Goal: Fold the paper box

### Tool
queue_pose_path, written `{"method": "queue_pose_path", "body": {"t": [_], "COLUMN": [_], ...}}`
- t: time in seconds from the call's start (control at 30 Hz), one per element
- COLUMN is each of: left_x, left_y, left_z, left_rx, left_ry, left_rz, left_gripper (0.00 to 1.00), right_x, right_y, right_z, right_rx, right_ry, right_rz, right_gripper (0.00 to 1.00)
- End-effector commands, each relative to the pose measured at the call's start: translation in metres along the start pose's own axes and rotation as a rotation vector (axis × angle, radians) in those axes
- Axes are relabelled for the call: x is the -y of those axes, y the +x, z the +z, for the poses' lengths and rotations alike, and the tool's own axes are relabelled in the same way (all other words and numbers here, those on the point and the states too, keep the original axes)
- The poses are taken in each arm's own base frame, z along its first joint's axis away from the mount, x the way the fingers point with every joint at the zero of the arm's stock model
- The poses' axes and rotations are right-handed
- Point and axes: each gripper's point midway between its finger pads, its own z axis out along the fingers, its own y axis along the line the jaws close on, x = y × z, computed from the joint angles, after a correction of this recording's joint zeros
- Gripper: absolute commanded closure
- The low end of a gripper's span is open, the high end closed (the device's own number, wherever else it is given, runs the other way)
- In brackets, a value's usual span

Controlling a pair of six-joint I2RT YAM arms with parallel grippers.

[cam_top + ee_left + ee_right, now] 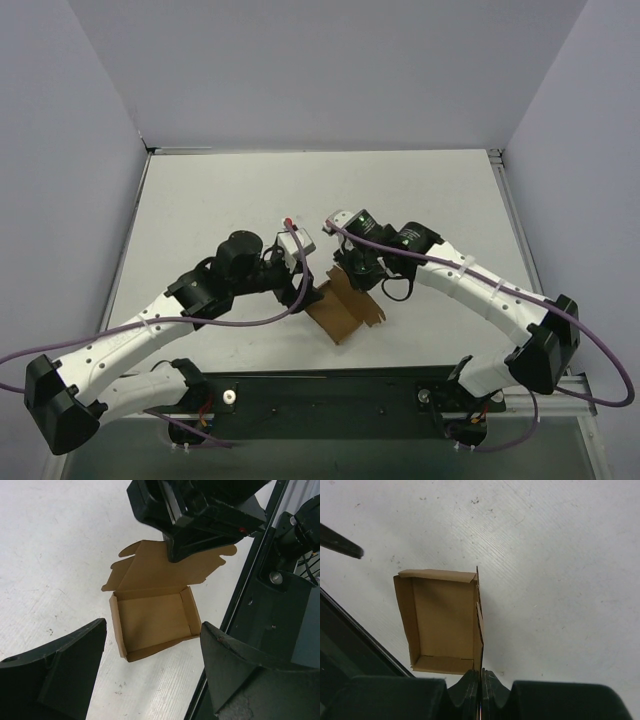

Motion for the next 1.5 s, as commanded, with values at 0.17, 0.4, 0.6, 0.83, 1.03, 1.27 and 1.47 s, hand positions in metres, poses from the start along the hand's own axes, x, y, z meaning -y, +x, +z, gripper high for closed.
{"method": "queue_pose_path", "body": {"t": [0.17,0.4,0.6,0.83,1.03,1.27,1.47], "left_x": [-0.003,-0.003,-0.005,-0.024,-0.058,-0.066,-0.086], "left_y": [-0.019,-0.017,-0.017,-0.014,-0.023,-0.031,-0.035], "left_z": [0.000,0.000,0.000,0.002,0.000,0.003,0.001], "left_rx": [0.054,0.053,0.053,0.044,0.095,0.146,0.161], "left_ry": [0.032,0.037,0.030,-0.056,-0.230,-0.282,-0.295], "left_rz": [0.011,0.005,0.007,-0.008,-0.101,-0.216,-0.307], "left_gripper": [0.15,0.15,0.11,0.11,0.11,0.11,0.14], "right_x": [0.013,0.016,0.022,0.038,0.044,0.042,0.038], "right_y": [-0.027,-0.053,-0.060,-0.092,-0.072,-0.006,0.019], "right_z": [0.022,0.036,0.040,0.001,-0.020,-0.003,0.021], "right_rx": [-0.068,-0.065,-0.049,0.216,0.378,0.476,0.551], "right_ry": [0.072,0.082,0.092,0.206,0.205,0.161,0.099], "right_rz": [-0.324,-0.350,-0.317,-0.151,0.109,0.382,0.471], "right_gripper": [1.00,0.88,0.58,0.43,0.41,0.48,0.53]}}
